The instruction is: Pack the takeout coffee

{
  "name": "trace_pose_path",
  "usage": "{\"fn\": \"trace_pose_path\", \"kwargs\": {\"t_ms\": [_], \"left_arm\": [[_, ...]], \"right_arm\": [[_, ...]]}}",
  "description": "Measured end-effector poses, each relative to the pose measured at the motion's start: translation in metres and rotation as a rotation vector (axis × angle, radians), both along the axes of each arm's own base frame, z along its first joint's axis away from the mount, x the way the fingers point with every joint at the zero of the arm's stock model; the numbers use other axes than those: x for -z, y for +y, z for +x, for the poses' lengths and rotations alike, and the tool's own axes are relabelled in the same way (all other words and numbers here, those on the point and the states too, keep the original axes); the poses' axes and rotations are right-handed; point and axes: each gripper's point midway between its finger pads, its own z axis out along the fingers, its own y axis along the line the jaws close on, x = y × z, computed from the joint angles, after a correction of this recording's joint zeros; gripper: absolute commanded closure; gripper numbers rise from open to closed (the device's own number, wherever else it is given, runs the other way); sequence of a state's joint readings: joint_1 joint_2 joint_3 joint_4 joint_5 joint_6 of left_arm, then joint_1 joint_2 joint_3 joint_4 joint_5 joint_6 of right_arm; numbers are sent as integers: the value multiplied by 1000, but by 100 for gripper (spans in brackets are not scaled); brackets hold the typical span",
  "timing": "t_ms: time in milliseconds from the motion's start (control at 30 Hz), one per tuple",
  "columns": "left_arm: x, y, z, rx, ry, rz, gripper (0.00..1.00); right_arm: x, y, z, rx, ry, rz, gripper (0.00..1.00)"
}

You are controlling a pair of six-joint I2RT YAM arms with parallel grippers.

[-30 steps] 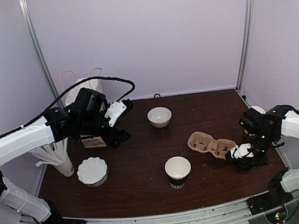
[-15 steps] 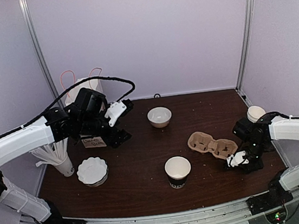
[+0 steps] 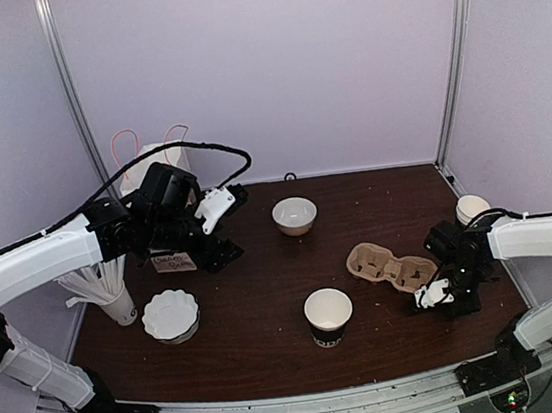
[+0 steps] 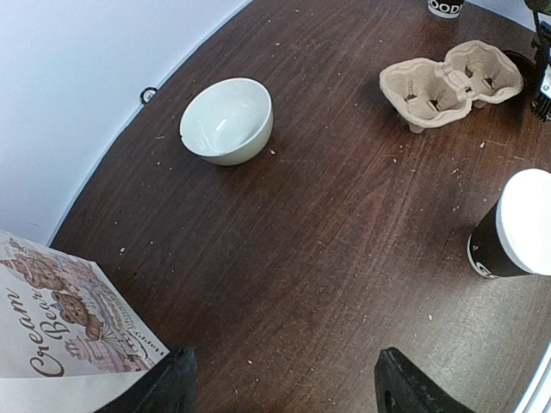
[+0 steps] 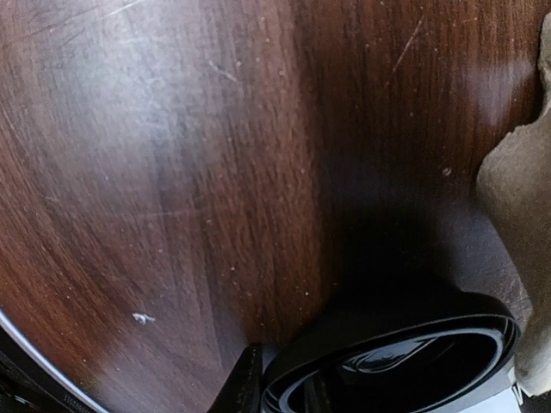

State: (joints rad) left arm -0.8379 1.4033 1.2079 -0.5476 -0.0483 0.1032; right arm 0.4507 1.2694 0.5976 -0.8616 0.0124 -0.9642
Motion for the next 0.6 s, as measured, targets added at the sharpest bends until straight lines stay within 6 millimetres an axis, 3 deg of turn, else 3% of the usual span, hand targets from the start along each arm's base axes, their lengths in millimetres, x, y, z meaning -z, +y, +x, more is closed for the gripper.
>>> {"fn": "trace_pose_path", "kwargs": {"t_ms": [333,600], "left_arm": [[-1,-2,0,7,3,-6,25],[-1,-6,-2,22,15,-15,25]], "right_arm": [[-26,-4,-8,9,-72,35,92],[-35,-10,-20,17,-68,35,92]]}}
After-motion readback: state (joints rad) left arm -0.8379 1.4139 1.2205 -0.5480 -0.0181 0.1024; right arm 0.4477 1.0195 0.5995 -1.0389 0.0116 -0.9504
